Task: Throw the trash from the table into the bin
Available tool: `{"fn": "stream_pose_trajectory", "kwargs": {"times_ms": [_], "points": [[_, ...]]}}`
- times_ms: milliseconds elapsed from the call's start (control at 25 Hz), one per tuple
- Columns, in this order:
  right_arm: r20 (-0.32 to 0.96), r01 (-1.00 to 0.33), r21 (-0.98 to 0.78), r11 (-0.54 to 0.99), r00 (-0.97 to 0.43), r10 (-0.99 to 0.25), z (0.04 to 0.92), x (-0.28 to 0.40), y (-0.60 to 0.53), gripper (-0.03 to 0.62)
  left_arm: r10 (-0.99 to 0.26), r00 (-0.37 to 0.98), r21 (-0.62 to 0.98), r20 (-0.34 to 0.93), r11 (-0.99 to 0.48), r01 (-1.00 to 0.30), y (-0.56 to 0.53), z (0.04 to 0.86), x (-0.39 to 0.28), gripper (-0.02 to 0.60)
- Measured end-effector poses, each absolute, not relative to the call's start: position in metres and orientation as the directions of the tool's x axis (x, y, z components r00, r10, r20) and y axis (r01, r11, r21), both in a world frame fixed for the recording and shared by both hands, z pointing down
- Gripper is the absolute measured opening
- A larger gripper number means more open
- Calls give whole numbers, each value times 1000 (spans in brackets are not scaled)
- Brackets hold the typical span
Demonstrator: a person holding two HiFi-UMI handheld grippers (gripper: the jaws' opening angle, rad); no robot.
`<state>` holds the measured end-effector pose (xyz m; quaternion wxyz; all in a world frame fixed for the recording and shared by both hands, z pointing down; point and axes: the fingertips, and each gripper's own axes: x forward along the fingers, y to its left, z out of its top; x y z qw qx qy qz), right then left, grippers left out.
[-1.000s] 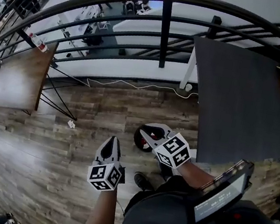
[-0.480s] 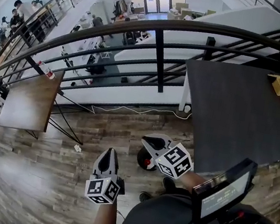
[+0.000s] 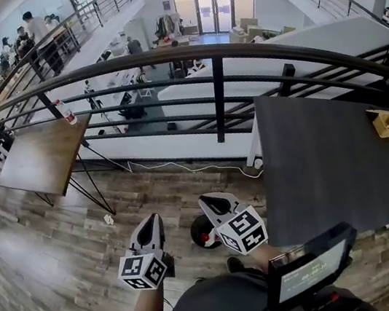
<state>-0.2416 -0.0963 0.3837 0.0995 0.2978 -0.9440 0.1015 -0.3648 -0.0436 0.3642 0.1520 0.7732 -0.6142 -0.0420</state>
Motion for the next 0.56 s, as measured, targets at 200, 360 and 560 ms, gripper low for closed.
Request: {"fn": "stream_pose_trajectory", "kwargs": {"times_ms": [200,360,560], "points": [[226,-583,-138,800,-805,-548,378,-242,-97,12,-958,257,290,129,-211,-934,-45,363,-364,9],[224,-584,-134,801,-805,-550,376,-242,-97,12,-962,245,258,125,-207,-944,-42,361,-367,9],[220,-581,-134,803,-807,-548,371,-244,-95,12,-970,212,243,121,-178,-954,-38,355,-376,9]]}}
